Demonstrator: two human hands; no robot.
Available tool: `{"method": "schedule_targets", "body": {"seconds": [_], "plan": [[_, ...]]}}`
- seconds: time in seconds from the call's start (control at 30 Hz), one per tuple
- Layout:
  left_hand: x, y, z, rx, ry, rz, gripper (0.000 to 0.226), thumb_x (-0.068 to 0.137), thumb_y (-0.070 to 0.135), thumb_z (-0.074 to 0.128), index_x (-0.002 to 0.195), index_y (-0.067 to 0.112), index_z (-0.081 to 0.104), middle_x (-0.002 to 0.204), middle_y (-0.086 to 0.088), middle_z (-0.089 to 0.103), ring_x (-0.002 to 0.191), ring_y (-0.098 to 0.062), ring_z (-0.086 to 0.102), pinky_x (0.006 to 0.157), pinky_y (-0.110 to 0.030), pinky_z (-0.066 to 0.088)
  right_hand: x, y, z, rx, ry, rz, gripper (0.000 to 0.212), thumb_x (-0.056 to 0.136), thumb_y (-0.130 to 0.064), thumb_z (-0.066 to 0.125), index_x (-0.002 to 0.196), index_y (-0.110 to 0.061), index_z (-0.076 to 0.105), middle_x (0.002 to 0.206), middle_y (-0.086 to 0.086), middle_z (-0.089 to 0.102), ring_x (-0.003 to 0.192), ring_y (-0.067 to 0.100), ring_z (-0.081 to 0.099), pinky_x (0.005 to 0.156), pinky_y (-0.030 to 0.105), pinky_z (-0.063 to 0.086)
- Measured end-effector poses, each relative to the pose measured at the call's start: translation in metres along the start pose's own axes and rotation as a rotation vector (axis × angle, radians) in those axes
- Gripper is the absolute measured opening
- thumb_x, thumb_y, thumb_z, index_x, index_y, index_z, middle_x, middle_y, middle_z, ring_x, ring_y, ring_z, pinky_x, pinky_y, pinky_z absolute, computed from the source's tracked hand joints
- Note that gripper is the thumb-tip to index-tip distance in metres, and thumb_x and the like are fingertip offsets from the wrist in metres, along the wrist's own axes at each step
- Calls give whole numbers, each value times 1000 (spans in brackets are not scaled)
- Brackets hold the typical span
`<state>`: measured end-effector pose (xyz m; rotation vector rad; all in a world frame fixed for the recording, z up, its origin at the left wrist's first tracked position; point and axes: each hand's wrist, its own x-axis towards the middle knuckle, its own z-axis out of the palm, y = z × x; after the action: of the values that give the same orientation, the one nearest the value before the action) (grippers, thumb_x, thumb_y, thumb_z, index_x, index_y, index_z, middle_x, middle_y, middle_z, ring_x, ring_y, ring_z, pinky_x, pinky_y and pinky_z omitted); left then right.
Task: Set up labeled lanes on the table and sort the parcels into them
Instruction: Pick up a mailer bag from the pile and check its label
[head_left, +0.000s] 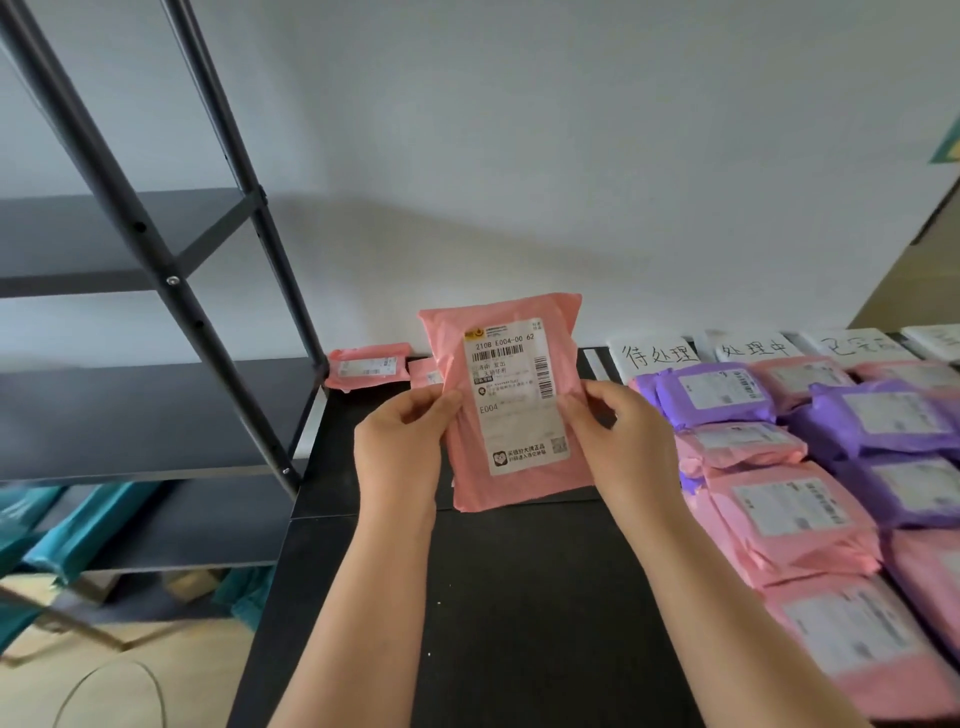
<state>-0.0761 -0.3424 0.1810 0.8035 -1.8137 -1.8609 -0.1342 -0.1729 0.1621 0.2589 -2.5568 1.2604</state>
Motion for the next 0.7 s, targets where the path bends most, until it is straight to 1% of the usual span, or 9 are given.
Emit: {"method": "schedule_targets", "body": {"seconds": [0.17, 0.2, 0.27, 0.3, 0.33, 0.4, 0.5, 0.57, 0.7], "plan": [[-25, 6, 5, 46, 56, 68, 9, 84, 28, 76, 93, 27, 74, 88, 11, 74, 84, -11, 72, 78, -35, 60, -6, 5, -21, 32, 96, -63, 10, 92, -22, 68, 91, -14, 75, 88, -6, 73, 75, 7, 58, 64, 6, 37], [-30, 5, 6, 58, 67, 81, 10, 83, 29, 76, 93, 27, 74, 88, 12, 74, 85, -11, 71, 78, -35, 60, -8, 6, -24, 29, 106, -82, 9, 91, -20, 68, 88, -14, 74, 85, -7, 73, 74, 8, 59, 65, 9, 38], [-38, 4, 8, 72, 105, 105, 13, 83, 30, 77, 95, 26, 75, 89, 13, 73, 85, -10, 71, 77, -33, 60, -11, 8, -29, 29, 115, -115, 9, 91, -17, 68, 84, -14, 73, 82, -8, 72, 72, 8, 61, 66, 22, 47], [-42, 3, 8, 73, 123, 117, 15, 82, 30, 77, 96, 25, 75, 89, 13, 73, 85, -10, 71, 77, -32, 60, -13, 7, -32, 38, 118, -124, 9, 90, -16, 68, 84, -15, 73, 81, -9, 72, 71, 7, 61, 66, 25, 48], [-45, 2, 8, 69, 135, 126, 16, 82, 31, 78, 95, 24, 75, 88, 13, 73, 85, -10, 71, 76, -32, 60, -16, 7, -35, 57, 117, -125, 8, 90, -16, 68, 83, -15, 73, 80, -10, 71, 71, 5, 61, 66, 22, 46], [-49, 2, 7, 52, 136, 136, 15, 81, 30, 79, 94, 23, 76, 87, 13, 74, 83, -10, 71, 76, -33, 60, -21, 4, -44, 128, 103, -93, 9, 90, -14, 67, 84, -17, 74, 76, -15, 68, 74, -1, 60, 62, 10, 40], [-52, 6, 5, 28, 87, 142, 13, 80, 29, 79, 92, 24, 76, 84, 15, 74, 82, -8, 72, 77, -33, 61, -27, -1, -57, 241, 64, -20, 9, 91, -14, 66, 85, -17, 72, 75, -18, 66, 73, -8, 58, 60, 6, 41], [-53, 10, 5, 13, 34, 151, 10, 81, 26, 79, 90, 24, 76, 83, 16, 74, 81, -8, 72, 78, -32, 61, -27, -1, -61, 299, 46, 35, 11, 90, -17, 66, 82, -21, 72, 75, -16, 68, 72, -5, 59, 61, 11, 43], [-48, 18, 1, 24, -12, 150, 7, 82, 20, 79, 87, 23, 76, 82, 13, 74, 81, -9, 72, 81, -35, 61, -25, -2, -60, 349, 50, 129, 13, 90, -20, 68, 79, -27, 72, 79, -14, 72, 78, 5, 66, 75, 31, 54]]}}
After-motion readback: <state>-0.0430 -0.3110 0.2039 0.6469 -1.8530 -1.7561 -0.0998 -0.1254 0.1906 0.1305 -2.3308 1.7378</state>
